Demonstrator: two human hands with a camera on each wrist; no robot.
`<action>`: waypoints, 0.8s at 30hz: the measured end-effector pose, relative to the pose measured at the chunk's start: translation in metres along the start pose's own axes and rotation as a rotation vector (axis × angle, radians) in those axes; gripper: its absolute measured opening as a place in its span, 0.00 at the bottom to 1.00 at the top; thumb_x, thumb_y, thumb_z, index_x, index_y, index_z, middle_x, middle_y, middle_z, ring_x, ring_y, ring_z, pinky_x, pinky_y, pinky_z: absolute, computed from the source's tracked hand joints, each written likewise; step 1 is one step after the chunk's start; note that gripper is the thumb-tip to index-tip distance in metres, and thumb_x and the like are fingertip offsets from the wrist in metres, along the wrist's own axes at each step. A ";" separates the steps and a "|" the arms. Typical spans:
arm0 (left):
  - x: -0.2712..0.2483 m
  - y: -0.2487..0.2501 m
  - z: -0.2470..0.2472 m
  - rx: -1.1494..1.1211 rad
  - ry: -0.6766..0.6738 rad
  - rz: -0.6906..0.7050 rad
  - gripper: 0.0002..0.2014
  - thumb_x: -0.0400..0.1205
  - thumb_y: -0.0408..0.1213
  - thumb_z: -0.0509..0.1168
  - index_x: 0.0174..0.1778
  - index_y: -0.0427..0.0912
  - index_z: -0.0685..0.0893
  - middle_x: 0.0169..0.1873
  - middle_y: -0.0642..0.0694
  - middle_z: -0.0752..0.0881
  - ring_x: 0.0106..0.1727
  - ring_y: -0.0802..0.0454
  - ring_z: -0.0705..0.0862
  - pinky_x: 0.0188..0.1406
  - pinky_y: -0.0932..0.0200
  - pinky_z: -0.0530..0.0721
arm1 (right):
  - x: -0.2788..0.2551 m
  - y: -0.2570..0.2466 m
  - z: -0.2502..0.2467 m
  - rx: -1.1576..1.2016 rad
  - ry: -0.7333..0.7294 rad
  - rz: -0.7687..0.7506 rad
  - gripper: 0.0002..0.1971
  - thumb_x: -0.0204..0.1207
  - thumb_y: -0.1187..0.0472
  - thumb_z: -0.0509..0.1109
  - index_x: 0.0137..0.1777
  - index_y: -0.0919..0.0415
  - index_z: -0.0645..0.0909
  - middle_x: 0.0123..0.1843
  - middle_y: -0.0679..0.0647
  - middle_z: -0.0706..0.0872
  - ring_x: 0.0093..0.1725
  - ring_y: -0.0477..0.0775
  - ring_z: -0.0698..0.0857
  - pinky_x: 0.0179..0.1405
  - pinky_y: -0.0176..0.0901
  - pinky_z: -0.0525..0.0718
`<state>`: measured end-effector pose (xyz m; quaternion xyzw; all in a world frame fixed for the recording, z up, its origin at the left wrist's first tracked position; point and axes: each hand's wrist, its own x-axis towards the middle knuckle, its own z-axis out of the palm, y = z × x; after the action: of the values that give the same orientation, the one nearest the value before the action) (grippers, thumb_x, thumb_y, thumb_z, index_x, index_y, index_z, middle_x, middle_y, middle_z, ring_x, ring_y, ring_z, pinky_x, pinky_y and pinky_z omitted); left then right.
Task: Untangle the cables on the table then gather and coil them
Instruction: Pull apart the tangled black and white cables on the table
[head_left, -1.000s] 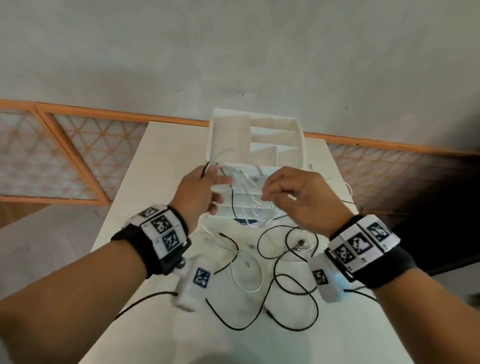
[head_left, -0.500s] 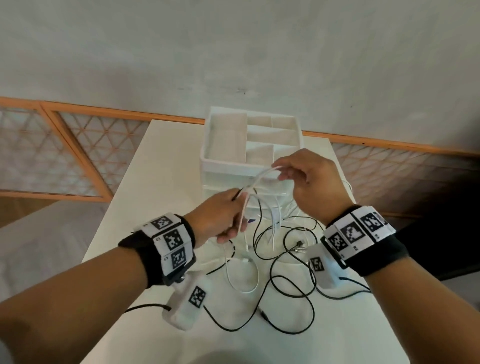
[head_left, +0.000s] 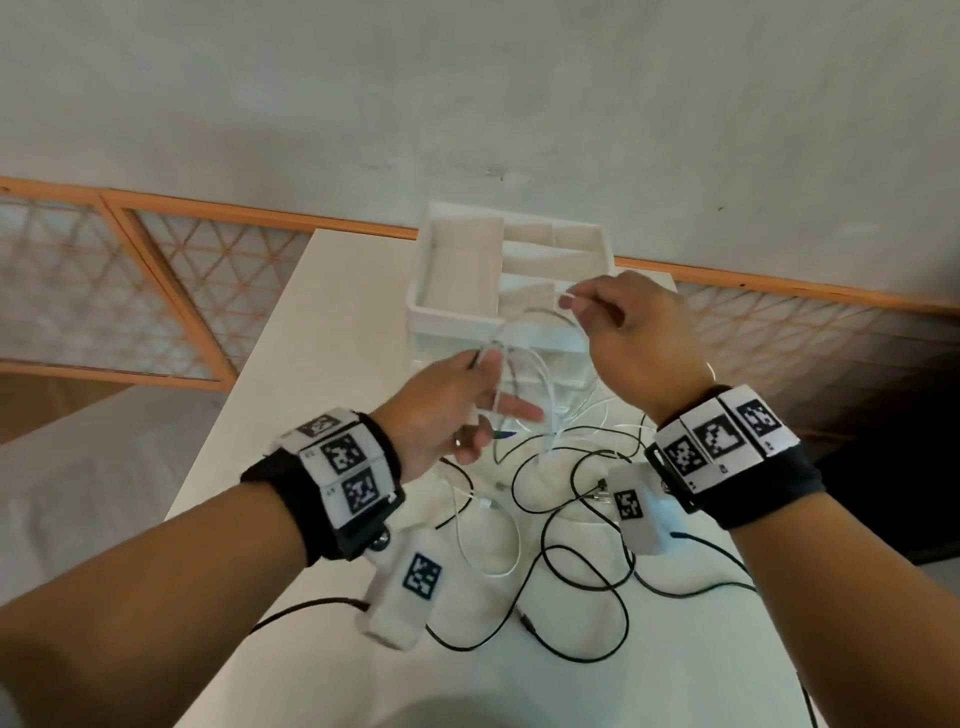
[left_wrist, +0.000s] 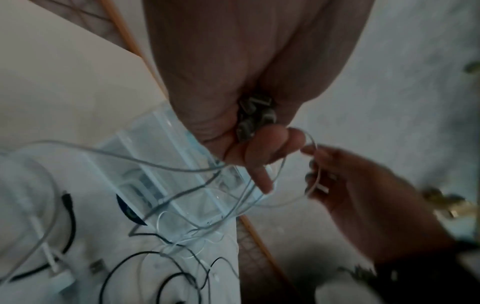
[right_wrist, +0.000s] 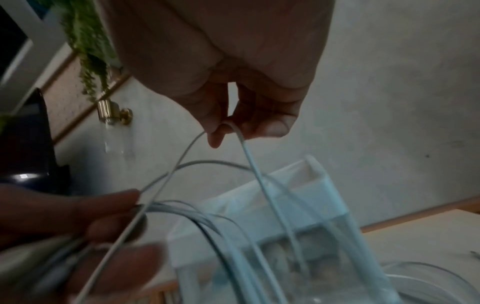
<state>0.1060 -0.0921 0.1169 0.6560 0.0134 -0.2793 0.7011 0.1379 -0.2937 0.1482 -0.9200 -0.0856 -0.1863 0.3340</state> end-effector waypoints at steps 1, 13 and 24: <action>0.001 -0.003 0.004 0.090 -0.036 0.012 0.12 0.91 0.49 0.52 0.48 0.47 0.75 0.43 0.40 0.92 0.21 0.51 0.70 0.18 0.61 0.64 | 0.004 -0.002 -0.003 0.006 0.059 -0.007 0.09 0.83 0.61 0.69 0.54 0.57 0.91 0.48 0.52 0.86 0.44 0.47 0.81 0.45 0.32 0.75; -0.009 -0.049 -0.067 0.494 0.315 -0.237 0.14 0.90 0.43 0.54 0.42 0.39 0.73 0.28 0.42 0.81 0.17 0.52 0.71 0.15 0.64 0.65 | 0.012 0.076 -0.043 -0.062 0.267 0.476 0.15 0.87 0.56 0.58 0.67 0.48 0.82 0.63 0.54 0.88 0.59 0.59 0.86 0.57 0.45 0.80; -0.010 0.019 -0.022 0.025 0.239 -0.185 0.15 0.90 0.39 0.57 0.38 0.38 0.75 0.32 0.37 0.85 0.19 0.51 0.79 0.17 0.63 0.79 | -0.067 -0.027 0.025 0.134 -0.293 -0.023 0.12 0.69 0.48 0.77 0.51 0.46 0.85 0.46 0.44 0.83 0.29 0.44 0.80 0.32 0.42 0.81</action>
<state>0.1133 -0.0683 0.1346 0.6894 0.1537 -0.2626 0.6573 0.0764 -0.2595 0.1195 -0.9120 -0.1563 -0.0476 0.3763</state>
